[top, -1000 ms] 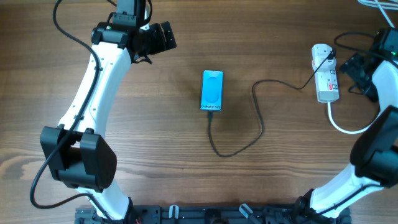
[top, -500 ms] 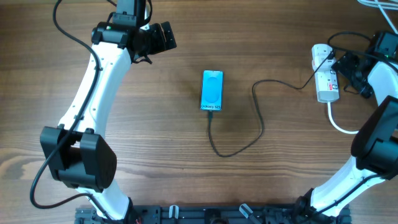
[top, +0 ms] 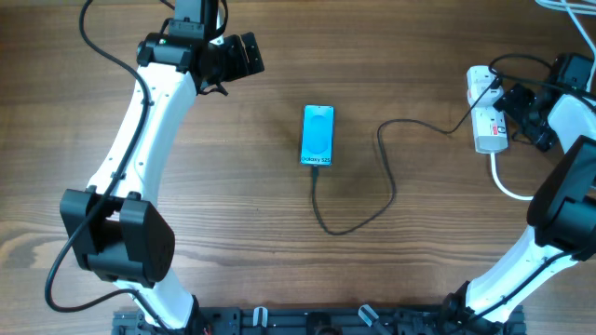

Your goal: Plug charger to phone and switch on socket

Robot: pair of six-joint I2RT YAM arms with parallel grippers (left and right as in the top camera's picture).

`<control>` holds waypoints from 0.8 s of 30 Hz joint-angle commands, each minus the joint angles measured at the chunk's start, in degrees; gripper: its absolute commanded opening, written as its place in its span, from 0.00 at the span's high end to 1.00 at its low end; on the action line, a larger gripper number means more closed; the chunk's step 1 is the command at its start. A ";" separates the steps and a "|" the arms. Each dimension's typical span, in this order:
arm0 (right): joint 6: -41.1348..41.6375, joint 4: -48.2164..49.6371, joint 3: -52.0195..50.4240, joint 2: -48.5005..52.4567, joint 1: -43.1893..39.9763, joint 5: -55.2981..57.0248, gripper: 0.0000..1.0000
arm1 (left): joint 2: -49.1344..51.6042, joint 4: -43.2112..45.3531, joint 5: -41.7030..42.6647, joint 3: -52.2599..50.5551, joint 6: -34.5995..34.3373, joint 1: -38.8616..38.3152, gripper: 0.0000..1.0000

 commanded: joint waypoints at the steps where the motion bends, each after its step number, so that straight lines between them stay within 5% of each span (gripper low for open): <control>1: -1.18 -0.15 -0.48 1.53 0.04 -3.89 0.00 | 0.24 0.13 -0.74 -0.15 -0.11 0.15 0.00; 24: -5.68 -1.31 -0.48 1.53 0.11 -8.11 0.00 | 0.24 0.13 -0.74 -0.15 -0.13 0.15 0.00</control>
